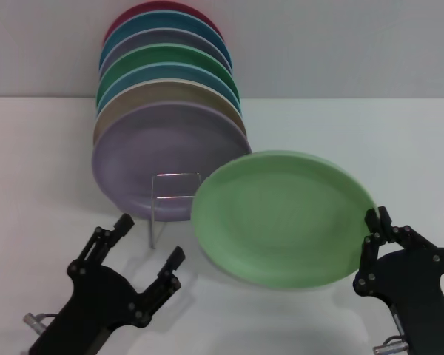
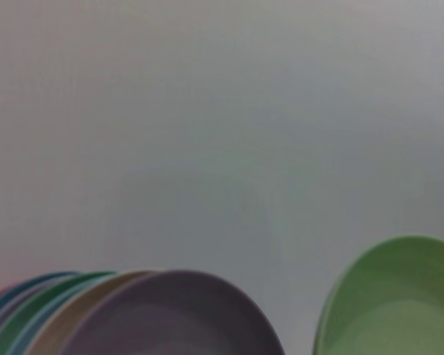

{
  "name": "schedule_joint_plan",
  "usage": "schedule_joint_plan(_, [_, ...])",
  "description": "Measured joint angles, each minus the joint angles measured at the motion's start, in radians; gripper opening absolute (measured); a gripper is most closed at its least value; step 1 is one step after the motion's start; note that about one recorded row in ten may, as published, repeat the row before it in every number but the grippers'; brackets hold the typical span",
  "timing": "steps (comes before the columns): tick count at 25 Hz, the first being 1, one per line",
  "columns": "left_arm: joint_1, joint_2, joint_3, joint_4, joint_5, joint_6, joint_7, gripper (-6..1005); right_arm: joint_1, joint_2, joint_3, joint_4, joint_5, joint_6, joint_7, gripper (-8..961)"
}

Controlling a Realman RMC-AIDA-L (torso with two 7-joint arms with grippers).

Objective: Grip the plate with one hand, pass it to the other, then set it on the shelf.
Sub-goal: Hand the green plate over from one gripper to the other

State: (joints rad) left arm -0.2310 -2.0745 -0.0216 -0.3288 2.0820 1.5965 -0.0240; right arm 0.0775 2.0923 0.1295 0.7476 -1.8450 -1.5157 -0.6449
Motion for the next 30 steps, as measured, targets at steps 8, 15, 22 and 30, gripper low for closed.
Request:
schedule_joint_plan(8, [-0.02,-0.001,-0.004,-0.014,0.0,-0.087,-0.003,825,-0.013,0.0,-0.027,0.022,0.001,-0.002,-0.072,19])
schedule_joint_plan(15, [-0.034,0.002,-0.009,-0.021,-0.005,-0.112,-0.014,825,-0.011,0.0,-0.038,0.022,-0.003,-0.003,-0.093,20])
schedule_joint_plan(22, [-0.049,0.002,-0.009,-0.021,-0.007,-0.132,-0.022,825,-0.013,0.0,-0.041,0.018,-0.007,-0.003,-0.098,19])
schedule_joint_plan(30, [-0.061,0.004,-0.03,-0.014,-0.008,-0.15,-0.066,825,0.0,0.0,-0.05,0.014,-0.008,-0.003,-0.099,19])
